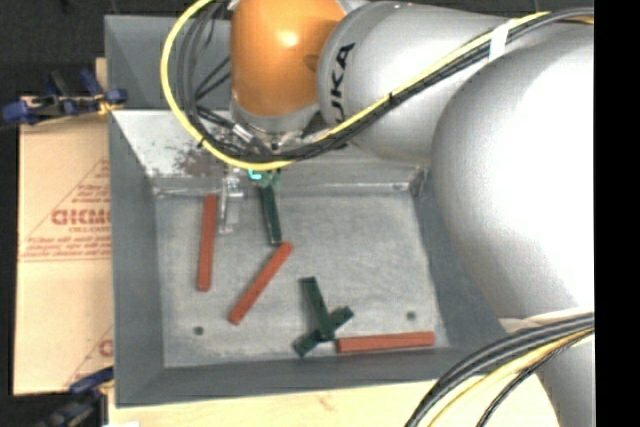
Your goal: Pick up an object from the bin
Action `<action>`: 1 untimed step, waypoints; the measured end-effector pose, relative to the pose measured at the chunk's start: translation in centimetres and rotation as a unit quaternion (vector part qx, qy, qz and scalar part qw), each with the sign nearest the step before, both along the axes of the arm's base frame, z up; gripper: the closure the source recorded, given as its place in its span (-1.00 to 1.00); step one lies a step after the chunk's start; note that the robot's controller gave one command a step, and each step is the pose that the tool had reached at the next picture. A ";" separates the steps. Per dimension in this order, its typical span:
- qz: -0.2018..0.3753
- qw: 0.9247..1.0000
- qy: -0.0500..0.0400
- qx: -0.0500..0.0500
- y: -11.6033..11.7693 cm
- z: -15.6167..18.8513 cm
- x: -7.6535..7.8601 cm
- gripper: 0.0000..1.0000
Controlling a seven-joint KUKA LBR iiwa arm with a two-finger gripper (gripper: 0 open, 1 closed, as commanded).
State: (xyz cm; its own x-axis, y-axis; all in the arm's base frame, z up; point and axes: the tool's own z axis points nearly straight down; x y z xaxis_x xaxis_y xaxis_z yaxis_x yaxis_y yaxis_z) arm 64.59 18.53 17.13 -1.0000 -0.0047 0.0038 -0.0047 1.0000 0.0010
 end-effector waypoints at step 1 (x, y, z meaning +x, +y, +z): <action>0.189 0.982 -0.002 0.000 -0.3 -10.1 -2.2 -1.00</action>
Offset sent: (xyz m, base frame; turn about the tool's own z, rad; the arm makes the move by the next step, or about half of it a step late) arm -0.0222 -0.0023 -0.1000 -0.3822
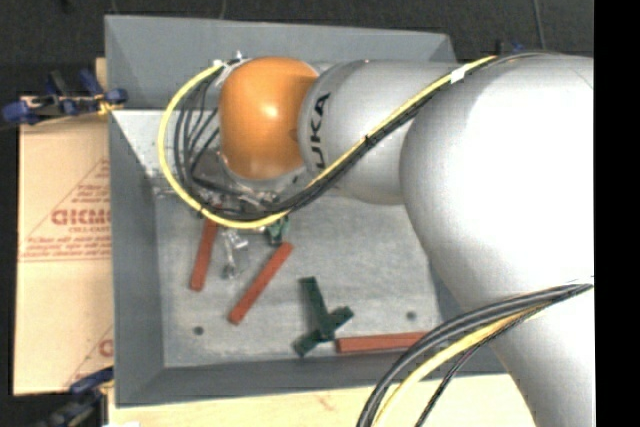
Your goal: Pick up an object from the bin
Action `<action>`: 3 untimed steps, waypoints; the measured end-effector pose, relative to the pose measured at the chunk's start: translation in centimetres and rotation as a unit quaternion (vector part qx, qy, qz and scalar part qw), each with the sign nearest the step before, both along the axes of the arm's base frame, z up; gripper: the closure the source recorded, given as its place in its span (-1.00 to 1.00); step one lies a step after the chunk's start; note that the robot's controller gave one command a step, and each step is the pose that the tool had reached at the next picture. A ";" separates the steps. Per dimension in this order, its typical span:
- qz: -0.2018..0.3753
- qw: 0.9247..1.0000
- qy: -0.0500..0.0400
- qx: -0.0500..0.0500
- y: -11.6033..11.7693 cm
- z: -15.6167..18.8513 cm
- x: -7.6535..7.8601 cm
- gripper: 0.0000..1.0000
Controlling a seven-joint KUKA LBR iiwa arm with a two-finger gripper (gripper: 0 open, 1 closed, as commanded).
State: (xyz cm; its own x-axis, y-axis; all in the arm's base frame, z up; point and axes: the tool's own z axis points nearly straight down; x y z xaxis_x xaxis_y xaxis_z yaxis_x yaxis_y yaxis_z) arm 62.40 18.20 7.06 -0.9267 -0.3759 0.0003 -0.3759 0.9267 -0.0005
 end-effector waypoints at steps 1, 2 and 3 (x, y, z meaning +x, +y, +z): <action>0.249 0.969 -0.003 0.001 2.1 0.1 -0.6 -1.00; 0.246 0.969 -0.002 0.002 2.1 0.1 -0.6 1.00; 0.267 0.964 -0.007 0.001 2.2 12.8 0.8 1.00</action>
Offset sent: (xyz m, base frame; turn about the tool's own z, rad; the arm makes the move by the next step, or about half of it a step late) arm -0.0078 0.0211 -0.0006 -0.5054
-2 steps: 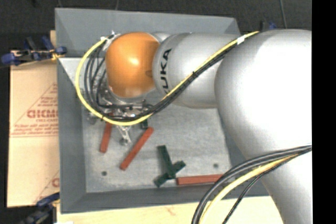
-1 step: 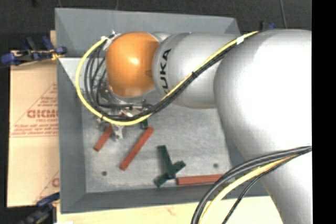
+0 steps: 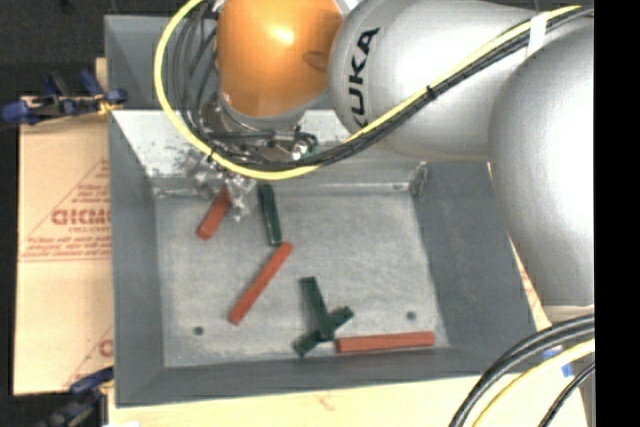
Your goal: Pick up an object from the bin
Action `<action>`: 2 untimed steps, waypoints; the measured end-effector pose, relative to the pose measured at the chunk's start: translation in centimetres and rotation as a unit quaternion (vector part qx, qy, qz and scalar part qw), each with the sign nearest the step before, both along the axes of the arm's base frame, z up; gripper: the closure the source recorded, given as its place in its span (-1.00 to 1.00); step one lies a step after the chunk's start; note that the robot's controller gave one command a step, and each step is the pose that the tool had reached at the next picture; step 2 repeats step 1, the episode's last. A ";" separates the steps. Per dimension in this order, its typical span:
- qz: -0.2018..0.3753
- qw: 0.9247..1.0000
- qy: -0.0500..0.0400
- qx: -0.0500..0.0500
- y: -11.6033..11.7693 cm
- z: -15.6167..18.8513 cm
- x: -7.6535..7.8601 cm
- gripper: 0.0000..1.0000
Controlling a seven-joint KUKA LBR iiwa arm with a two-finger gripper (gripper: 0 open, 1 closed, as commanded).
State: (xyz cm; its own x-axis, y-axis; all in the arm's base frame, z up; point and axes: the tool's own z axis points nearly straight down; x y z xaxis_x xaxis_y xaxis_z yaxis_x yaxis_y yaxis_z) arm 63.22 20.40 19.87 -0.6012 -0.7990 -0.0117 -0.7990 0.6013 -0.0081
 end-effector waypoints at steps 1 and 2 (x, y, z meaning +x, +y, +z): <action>0.194 0.981 0.001 -0.003 -3.5 13.9 -0.9 1.00; 0.194 0.981 0.001 -0.003 -3.5 13.9 -0.9 1.00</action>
Offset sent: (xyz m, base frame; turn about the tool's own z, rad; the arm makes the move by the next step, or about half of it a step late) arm -0.0115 -0.0334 0.1347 -0.3946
